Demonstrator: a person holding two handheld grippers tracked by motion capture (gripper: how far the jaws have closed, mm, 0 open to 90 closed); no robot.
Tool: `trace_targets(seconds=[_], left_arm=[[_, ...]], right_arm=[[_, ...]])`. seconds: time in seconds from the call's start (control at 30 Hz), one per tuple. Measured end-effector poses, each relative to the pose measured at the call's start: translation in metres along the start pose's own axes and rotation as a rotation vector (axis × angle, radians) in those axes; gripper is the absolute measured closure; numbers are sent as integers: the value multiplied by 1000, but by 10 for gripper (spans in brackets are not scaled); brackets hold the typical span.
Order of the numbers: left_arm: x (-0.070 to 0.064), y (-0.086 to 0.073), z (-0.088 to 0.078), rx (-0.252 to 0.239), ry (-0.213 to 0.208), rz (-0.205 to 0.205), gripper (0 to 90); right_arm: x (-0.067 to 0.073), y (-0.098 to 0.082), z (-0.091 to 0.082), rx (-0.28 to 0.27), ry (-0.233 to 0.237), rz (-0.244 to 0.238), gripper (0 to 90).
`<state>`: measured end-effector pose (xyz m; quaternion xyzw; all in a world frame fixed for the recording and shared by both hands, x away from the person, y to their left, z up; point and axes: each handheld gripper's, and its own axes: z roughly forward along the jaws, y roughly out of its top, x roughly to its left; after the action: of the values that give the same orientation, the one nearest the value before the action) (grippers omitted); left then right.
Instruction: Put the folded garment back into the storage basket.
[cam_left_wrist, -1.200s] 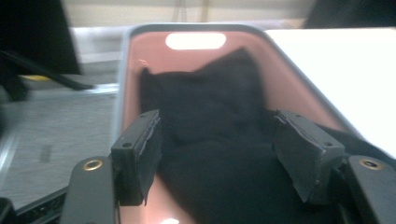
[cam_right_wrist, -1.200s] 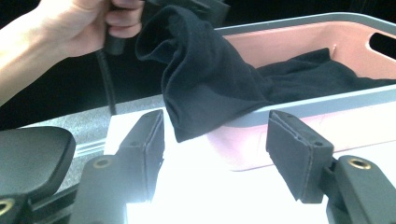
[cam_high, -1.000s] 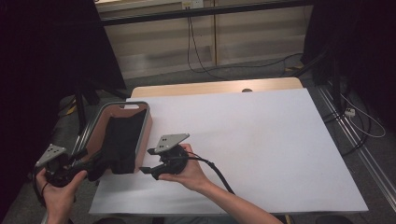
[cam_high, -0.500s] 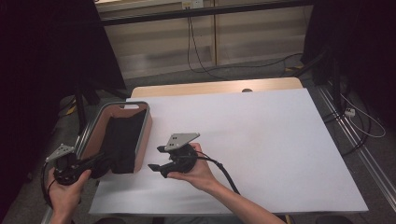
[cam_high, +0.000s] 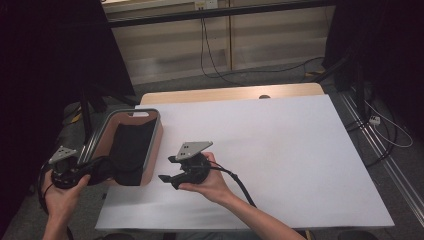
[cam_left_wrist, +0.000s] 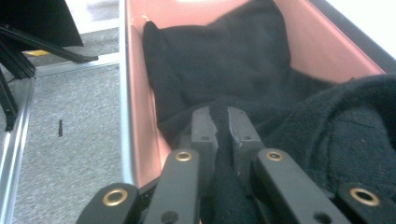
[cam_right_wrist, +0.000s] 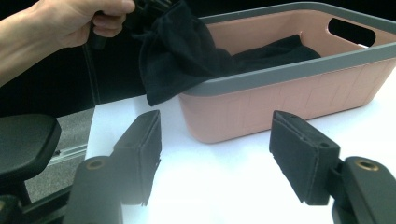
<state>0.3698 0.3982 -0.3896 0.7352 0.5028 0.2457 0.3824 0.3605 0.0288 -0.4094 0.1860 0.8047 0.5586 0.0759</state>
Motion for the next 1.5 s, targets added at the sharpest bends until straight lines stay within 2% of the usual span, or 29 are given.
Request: trace_targets(seconds=[0.13,0.27,0.4,0.47,0.53,0.6,0.67,0.77,0.8,0.97,1.07,1.1,1.27,1.33,1.43,1.5], left_arm=[[2,4,1,-11,-3,58,833],[-1,-4,3,8,18,96,831],[-1,-10,5,23,21,112,826],[0,-10,3,7,-1,87,797],[-1,-8,0,-15,-2,69,689],[-2,-4,-6,-58,-23,57,593],[-6,0,-13,-108,-13,41,519],[-15,6,-23,-162,-57,39,480],[-19,8,-25,-165,-65,42,458],[-46,11,-22,-149,-124,110,401],[-60,9,-17,-140,-166,125,399],[-65,6,-15,-130,-165,129,402],[-77,-4,-7,-82,-213,160,453],[-82,-8,-5,-74,-204,171,437],[-85,-10,-4,-77,-207,161,407],[-86,-10,-2,-63,-197,178,414]], right_arm=[[0,0,0,0,1,0,345],[-1,0,-2,-1,-2,2,345],[-2,1,-4,-1,-7,-2,345],[-2,1,-5,-5,-7,0,345],[-2,1,-5,-6,-8,0,345],[-3,1,-5,-6,-9,1,345],[-3,1,-5,-8,-10,2,345],[-3,1,-5,-9,-8,4,345],[-3,1,-5,-9,-6,3,345],[-2,1,-6,-16,-4,1,345],[-2,2,-8,-17,-7,0,345],[-2,2,-8,-19,-6,2,345],[-4,1,-12,-20,-15,2,344],[-4,0,-12,-20,-17,4,344],[-4,0,-12,-23,-17,5,345],[-4,0,-12,-25,-17,3,345]])
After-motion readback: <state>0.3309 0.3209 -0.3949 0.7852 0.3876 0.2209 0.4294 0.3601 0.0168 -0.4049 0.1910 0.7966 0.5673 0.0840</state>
